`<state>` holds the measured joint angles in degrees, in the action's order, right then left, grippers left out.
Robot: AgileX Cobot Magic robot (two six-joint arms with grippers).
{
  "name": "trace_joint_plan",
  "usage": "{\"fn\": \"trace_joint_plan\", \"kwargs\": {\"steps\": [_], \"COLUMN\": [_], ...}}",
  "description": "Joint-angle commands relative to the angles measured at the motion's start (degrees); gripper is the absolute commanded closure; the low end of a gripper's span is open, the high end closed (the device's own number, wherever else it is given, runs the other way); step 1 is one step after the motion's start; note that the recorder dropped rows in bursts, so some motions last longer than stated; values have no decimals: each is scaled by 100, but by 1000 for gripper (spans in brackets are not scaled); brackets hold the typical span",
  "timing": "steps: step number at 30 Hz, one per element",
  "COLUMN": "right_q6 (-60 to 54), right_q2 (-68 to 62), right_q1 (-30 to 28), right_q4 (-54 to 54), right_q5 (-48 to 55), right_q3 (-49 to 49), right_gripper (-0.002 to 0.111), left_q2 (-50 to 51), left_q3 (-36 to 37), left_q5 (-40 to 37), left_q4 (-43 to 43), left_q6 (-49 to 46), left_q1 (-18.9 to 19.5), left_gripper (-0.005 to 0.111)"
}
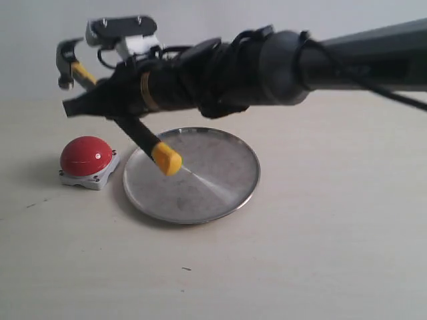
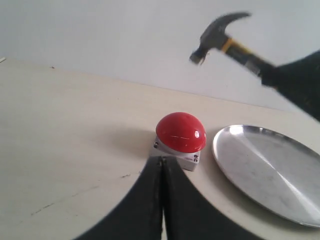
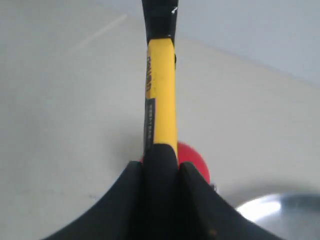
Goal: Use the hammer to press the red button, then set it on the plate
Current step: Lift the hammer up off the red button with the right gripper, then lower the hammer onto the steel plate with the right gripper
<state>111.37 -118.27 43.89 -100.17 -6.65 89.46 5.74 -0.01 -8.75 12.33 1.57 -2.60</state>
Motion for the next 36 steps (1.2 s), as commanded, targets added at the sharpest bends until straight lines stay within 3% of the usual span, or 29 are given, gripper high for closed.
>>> {"fn": "trace_joint_plan", "kwargs": {"steps": [1, 9, 17, 21, 27, 36], "right_q6": [-144, -80, 1053, 1039, -40, -2861], "right_q2": [773, 1348, 1176, 937, 811, 776], "right_q1": [5, -128, -1829, -2341, -2408, -2360], "right_q4": [23, 23, 23, 311, 1245, 4568], "right_q5": [244, -78, -3402, -4199, -3491, -3491], "right_q3": [140, 94, 58, -245, -976, -2021], "right_gripper": [108, 108, 108, 108, 108, 108], "left_q2": [-30, -30, -30, -30, -30, -30], "left_q3": [1, 1, 1, 1, 1, 1], "left_q5": [34, 34, 34, 34, 34, 34], "left_q4": [47, 47, 47, 47, 47, 47], "left_q6": [39, 39, 39, 39, 39, 39], "left_q1": [-36, -36, -36, -36, -36, -36], "left_gripper": [107, 107, 107, 107, 107, 107]}}
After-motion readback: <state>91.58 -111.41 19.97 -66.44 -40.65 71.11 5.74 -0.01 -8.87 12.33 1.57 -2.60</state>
